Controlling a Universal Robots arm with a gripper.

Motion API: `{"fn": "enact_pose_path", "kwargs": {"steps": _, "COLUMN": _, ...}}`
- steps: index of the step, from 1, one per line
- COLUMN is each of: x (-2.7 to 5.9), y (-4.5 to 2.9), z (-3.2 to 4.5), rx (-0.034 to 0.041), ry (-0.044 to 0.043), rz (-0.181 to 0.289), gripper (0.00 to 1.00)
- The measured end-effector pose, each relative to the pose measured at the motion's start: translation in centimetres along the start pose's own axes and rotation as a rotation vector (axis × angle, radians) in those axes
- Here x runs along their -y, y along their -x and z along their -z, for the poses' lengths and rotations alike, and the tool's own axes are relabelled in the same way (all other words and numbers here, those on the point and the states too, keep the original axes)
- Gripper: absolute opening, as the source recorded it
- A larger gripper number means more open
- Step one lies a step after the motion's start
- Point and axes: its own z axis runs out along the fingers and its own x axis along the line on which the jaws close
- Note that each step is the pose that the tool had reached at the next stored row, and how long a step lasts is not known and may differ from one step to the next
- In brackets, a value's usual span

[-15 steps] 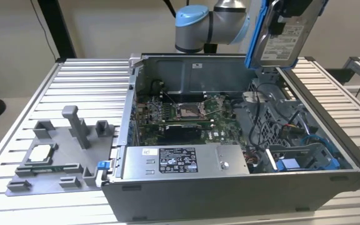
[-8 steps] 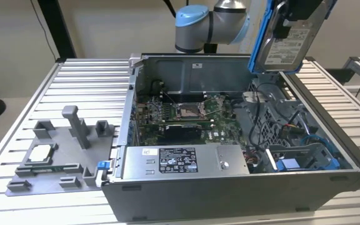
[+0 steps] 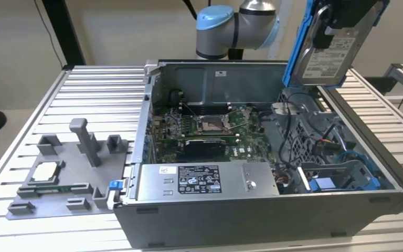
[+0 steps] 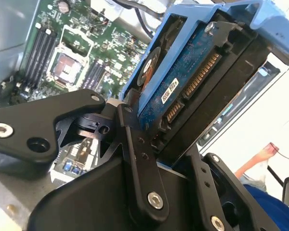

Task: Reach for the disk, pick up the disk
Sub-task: 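Pick up the disk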

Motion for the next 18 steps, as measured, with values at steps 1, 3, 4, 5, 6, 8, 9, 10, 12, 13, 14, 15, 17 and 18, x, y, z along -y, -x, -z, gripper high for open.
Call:
{"fn": "enact_pose_path", "kwargs": {"steps": 1, "x": 0.03, "y": -0.27, "z": 0.00, "rx": 0.0001, "ry": 0.0000, "rz": 0.000, "gripper": 0.00}}
{"fn": "enact_pose_path", "kwargs": {"steps": 3, "x": 0.09, "y": -0.82, "z": 0.00, "rx": 0.0000, "ry": 0.0000, "rz": 0.000, "gripper": 0.00}}
{"fn": "enact_pose_path", "kwargs": {"steps": 4, "x": 0.12, "y": -1.09, "z": 0.01, "rx": 0.0000, "ry": 0.0000, "rz": 0.000, "gripper": 0.00}}
{"fn": "enact_pose_path", "kwargs": {"steps": 5, "x": 0.15, "y": -1.36, "z": 0.01, "rx": 0.0001, "ry": 0.0000, "rz": 0.000, "gripper": 0.00}}
{"fn": "enact_pose_path", "kwargs": {"steps": 6, "x": 0.18, "y": -1.65, "z": 0.01, "rx": 0.0000, "ry": 0.0000, "rz": 0.000, "gripper": 0.00}}
{"fn": "enact_pose_path", "kwargs": {"steps": 8, "x": 0.24, "y": -2.23, "z": 0.01, "rx": 0.0000, "ry": 0.0000, "rz": 0.000, "gripper": 0.00}}
{"fn": "enact_pose_path", "kwargs": {"steps": 9, "x": 0.28, "y": -2.53, "z": 0.01, "rx": 0.0001, "ry": 0.0001, "rz": 0.000, "gripper": 0.00}}
{"fn": "enact_pose_path", "kwargs": {"steps": 10, "x": 0.31, "y": -2.85, "z": 0.01, "rx": 0.0001, "ry": 0.0001, "rz": 0.000, "gripper": 0.00}}
{"fn": "enact_pose_path", "kwargs": {"steps": 12, "x": 0.37, "y": -3.45, "z": 0.02, "rx": 0.0000, "ry": 0.0001, "rz": 0.000, "gripper": 0.00}}
{"fn": "enact_pose_path", "kwargs": {"steps": 13, "x": 0.39, "y": -3.77, "z": 0.02, "rx": 0.0001, "ry": 0.0001, "rz": 0.000, "gripper": 0.00}}
{"fn": "enact_pose_path", "kwargs": {"steps": 14, "x": 0.41, "y": -4.10, "z": 0.02, "rx": 0.0001, "ry": 0.0001, "rz": 0.000, "gripper": 0.00}}
{"fn": "enact_pose_path", "kwargs": {"steps": 15, "x": 0.42, "y": -4.43, "z": 0.01, "rx": 0.0002, "ry": 0.0001, "rz": 0.000, "gripper": 0.00}}
{"fn": "enact_pose_path", "kwargs": {"steps": 17, "x": 0.43, "y": -5.09, "z": 0.02, "rx": 0.0001, "ry": 0.0001, "rz": 0.000, "gripper": 0.00}}
{"fn": "enact_pose_path", "kwargs": {"steps": 18, "x": 0.43, "y": -5.42, "z": 0.02, "rx": 0.0000, "ry": 0.0001, "rz": 0.000, "gripper": 0.00}}
